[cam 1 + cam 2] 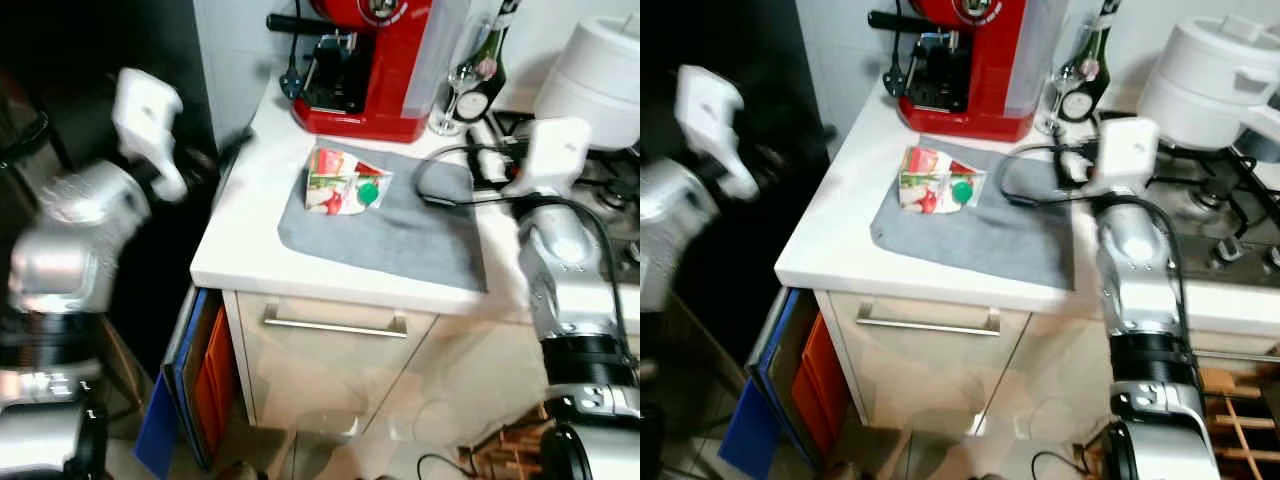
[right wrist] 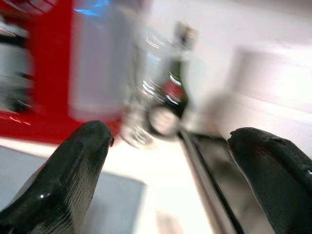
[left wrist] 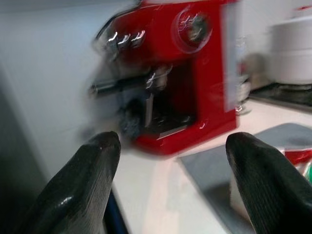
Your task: Restocking fridge
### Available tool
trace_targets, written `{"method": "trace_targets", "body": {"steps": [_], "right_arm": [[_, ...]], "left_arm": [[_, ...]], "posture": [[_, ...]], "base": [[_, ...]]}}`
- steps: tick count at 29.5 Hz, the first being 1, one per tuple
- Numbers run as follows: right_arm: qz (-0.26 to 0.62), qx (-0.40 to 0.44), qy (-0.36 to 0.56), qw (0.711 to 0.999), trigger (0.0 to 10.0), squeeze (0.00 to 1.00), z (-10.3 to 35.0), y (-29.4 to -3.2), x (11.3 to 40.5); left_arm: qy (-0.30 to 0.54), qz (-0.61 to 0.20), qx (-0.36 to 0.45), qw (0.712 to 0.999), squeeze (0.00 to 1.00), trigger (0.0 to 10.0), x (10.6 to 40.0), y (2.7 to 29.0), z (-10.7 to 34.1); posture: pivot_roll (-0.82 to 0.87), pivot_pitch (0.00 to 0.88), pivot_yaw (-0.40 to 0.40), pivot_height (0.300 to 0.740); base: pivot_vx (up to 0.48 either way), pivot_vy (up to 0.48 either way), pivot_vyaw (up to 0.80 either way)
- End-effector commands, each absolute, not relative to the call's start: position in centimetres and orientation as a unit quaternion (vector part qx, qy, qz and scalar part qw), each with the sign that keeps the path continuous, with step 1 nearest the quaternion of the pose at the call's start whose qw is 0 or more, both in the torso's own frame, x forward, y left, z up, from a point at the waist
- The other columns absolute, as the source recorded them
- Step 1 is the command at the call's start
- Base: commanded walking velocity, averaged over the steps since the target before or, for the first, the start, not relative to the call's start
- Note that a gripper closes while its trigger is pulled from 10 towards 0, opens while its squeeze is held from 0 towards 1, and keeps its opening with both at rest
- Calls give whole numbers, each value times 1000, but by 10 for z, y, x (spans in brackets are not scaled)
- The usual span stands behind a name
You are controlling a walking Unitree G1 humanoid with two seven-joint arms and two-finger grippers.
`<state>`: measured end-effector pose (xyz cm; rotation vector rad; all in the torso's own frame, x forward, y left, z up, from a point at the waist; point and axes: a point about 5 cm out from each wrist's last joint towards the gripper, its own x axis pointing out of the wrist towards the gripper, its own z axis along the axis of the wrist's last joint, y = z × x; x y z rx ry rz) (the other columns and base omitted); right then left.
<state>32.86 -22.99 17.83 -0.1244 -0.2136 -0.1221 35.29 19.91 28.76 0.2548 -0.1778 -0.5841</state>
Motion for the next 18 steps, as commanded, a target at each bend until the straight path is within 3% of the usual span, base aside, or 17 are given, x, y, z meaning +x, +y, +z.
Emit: {"method": "trace_targets", "body": {"steps": [1,3,4,8,12,14,16,18], "right_arm": [[-80,-57,-117,988,10000,0,175,-226,321],[-89,-38,-126,987,10000,0,163,-206,301],[-89,-38,-126,987,10000,0,163,-206,301],[-71,-15,-127,989,10000,0,146,-179,275],[-84,-11,-123,989,10000,0,142,-179,264],[-103,-24,-125,987,10000,0,142,-183,246],[-108,-31,-127,986,10000,0,143,-184,239],[-95,-74,-186,975,10000,0,175,-180,231]], "left_arm": [[-87,-325,151,930,0,10000,358,191,296],[-91,-384,176,902,0,10000,369,178,318],[-91,-384,176,902,0,10000,369,178,318],[-56,-486,218,844,0,10000,381,146,322],[-38,-516,231,824,0,10000,385,137,319],[-5,-549,260,794,0,10000,388,126,311],[6,-559,269,784,0,10000,389,122,308],[18,-569,270,776,0,10000,392,116,302]], "posture": [[-80,0,41,740],[-133,0,94,740],[-133,0,94,740],[-202,0,163,740],[-235,0,182,740],[-291,0,218,740],[-299,0,222,740],[-345,0,234,740]], "base": [[0,0,0],[0,0,0],[0,0,0],[0,0,0],[0,0,0],[0,0,0],[0,0,0],[0,0,0]]}}
